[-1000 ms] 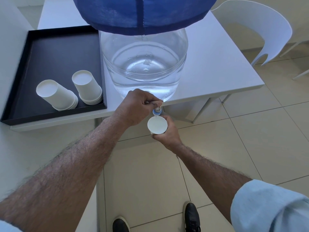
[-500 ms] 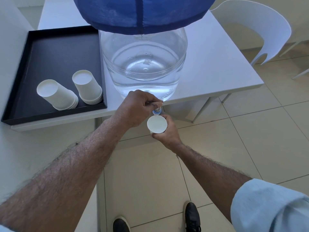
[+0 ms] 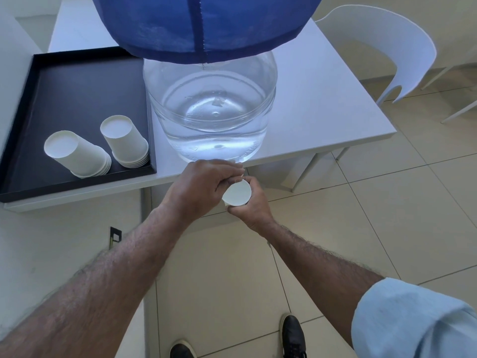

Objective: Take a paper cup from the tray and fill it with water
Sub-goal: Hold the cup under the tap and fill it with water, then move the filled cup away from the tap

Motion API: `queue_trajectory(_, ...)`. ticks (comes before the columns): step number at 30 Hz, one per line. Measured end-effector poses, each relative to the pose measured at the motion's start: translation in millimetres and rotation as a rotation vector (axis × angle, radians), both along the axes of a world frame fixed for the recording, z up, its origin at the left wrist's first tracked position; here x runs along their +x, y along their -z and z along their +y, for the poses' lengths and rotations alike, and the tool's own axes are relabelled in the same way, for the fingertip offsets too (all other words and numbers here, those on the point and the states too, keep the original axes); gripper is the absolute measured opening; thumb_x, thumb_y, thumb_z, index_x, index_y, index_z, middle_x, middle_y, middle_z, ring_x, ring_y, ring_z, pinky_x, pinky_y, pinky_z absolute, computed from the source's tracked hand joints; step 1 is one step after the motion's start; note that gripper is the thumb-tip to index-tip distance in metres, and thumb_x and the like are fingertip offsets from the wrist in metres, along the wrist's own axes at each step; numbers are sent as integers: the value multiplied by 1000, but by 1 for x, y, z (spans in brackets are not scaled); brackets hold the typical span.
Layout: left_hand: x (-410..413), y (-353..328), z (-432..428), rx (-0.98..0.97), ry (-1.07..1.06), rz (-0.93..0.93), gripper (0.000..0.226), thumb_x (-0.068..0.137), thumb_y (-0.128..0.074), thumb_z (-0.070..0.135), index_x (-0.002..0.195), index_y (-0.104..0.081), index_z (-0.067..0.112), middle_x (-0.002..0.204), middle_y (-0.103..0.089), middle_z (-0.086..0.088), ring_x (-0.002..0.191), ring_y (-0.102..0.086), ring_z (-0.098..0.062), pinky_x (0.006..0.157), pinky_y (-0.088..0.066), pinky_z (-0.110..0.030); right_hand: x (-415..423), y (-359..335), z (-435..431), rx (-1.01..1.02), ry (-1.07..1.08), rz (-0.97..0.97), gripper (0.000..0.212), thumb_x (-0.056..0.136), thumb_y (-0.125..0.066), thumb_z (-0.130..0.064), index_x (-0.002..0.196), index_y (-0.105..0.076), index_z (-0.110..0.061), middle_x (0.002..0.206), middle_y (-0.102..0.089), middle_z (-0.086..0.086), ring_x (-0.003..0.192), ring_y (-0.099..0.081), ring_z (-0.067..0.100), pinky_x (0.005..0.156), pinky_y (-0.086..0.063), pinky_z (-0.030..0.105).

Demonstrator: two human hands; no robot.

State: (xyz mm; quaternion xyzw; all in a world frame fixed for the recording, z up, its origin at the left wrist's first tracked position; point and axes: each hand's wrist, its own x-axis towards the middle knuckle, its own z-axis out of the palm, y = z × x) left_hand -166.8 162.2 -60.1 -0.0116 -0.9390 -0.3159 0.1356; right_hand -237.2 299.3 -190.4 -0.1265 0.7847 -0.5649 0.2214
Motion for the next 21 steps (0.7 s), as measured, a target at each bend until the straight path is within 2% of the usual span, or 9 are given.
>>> queue_trajectory(6,14,19,8,-151,34,65,22,89,-67,7,110,-72,6,126,-69,-3,126,-59,-18,80,-61,-45,0,-4,5,-17,3,4,62,63,-82,-10,112,-51,-34,100,-60,-16,83,-59,-5,63,-48,12)
queue_trajectory(8,20,22,10,-183,23,62,28,89,-67,12,117,-69,9,135,-63,-3,130,-55,-17,84,-60,-43,0,-3,10,-27,14,10,63,62,-82,-11,112,-51,-33,102,-61,-15,88,-60,0,66,-49,13)
queue_trajectory(11,36,28,7,-176,-35,53,36,91,-65,21,126,-62,14,141,-57,-1,132,-54,-17,98,-53,-34,-2,-1,20,-23,31,17,65,62,-83,-10,117,-53,-27,110,-62,-10,101,-62,12,76,-54,22)
queue_trajectory(15,69,42,-6,-167,-169,-112,46,89,-65,22,133,-55,12,137,-59,-4,124,-58,-21,97,-53,-40,-4,-1,41,7,75,38,67,62,-85,-10,118,-53,-28,111,-62,-9,101,-62,11,73,-51,14)
queue_trajectory(19,91,41,-13,-244,-252,-302,51,84,-69,23,132,-55,12,135,-59,-5,121,-59,-24,95,-52,-39,-7,-14,61,15,133,54,67,60,-87,-16,117,-53,-26,109,-63,-11,102,-63,13,82,-55,28)
queue_trajectory(21,93,33,-16,-264,-281,-349,51,83,-70,24,130,-57,11,132,-61,-5,118,-61,-26,93,-52,-39,-10,-26,70,17,151,60,67,58,-87,-22,116,-54,-26,109,-64,-10,101,-63,12,83,-54,27)
